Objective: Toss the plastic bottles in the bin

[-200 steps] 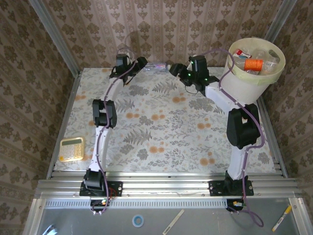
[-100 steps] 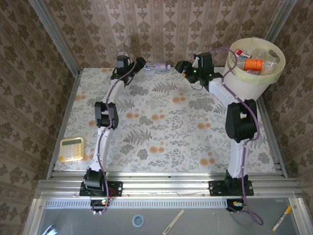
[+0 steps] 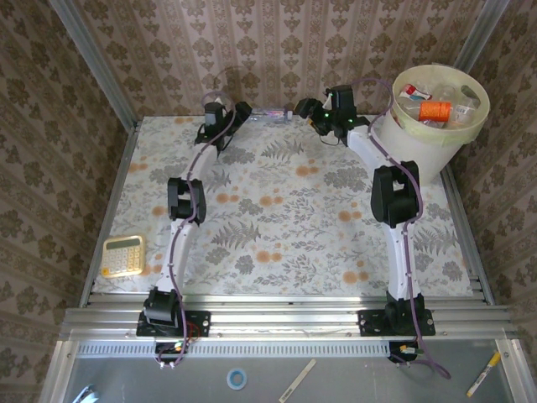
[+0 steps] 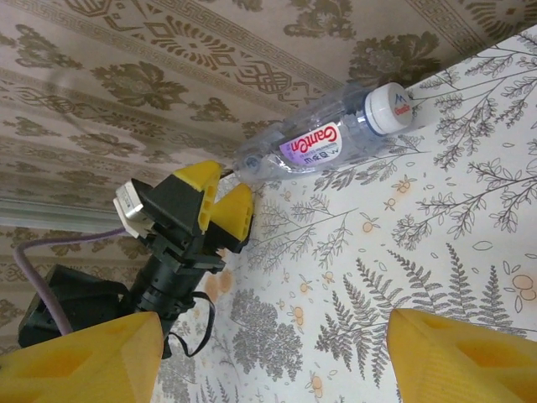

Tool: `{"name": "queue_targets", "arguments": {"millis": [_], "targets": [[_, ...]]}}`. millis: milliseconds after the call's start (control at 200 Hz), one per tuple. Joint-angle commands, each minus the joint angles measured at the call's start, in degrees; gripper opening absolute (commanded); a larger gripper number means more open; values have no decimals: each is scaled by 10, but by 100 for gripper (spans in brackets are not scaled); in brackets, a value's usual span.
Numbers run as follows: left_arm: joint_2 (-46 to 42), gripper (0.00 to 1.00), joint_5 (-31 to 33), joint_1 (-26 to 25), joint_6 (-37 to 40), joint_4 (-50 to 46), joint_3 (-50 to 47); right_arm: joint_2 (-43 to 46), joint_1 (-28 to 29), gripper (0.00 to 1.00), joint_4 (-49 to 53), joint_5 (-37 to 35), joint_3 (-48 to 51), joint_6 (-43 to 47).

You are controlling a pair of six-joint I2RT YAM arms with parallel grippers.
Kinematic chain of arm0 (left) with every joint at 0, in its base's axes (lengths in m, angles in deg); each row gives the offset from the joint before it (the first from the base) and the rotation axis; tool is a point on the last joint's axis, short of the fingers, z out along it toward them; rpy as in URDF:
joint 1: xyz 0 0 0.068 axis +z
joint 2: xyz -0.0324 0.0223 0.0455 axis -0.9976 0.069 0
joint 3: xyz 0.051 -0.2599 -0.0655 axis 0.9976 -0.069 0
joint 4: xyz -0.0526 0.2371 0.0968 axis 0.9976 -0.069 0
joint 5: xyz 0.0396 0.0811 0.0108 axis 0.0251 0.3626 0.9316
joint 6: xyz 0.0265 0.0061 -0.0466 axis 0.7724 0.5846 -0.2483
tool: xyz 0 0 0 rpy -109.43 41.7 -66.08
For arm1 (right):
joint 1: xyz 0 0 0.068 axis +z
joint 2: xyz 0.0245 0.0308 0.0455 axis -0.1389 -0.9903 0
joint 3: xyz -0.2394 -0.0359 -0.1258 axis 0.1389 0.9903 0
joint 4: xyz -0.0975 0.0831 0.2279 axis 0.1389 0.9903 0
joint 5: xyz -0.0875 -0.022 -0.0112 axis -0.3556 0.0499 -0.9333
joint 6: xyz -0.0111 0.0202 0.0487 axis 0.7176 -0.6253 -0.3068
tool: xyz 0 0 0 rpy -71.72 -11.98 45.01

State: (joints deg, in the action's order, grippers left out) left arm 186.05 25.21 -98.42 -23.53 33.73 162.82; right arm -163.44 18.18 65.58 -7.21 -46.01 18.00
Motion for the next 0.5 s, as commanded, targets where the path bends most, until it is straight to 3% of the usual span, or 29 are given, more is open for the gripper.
{"name": "queue_targets", "arguments": {"millis": [0, 100, 180, 235, 380, 430, 495], "targets": [[18, 78, -38, -16, 0, 22, 19, -22, -5, 72, 25, 15, -35, 7], [12, 74, -102, -25, -9, 90, 3, -23, -9, 72, 36, 25, -38, 16], [-29, 74, -221, -47, -2, 185, -57, -15, -15, 71, 65, 31, -32, 43], [-104, 71, -253, -62, -2, 271, -196, 1, -24, 70, 99, 23, -15, 58], [-326, 66, -239, -76, -33, 503, -594, 76, -48, 70, 101, 14, 93, 86], [-394, 66, -242, -77, -29, 529, -690, 92, -50, 70, 106, 6, 115, 89], [-476, 66, -235, -82, 11, 496, -777, 102, -49, 70, 109, -2, 130, 95]]}}
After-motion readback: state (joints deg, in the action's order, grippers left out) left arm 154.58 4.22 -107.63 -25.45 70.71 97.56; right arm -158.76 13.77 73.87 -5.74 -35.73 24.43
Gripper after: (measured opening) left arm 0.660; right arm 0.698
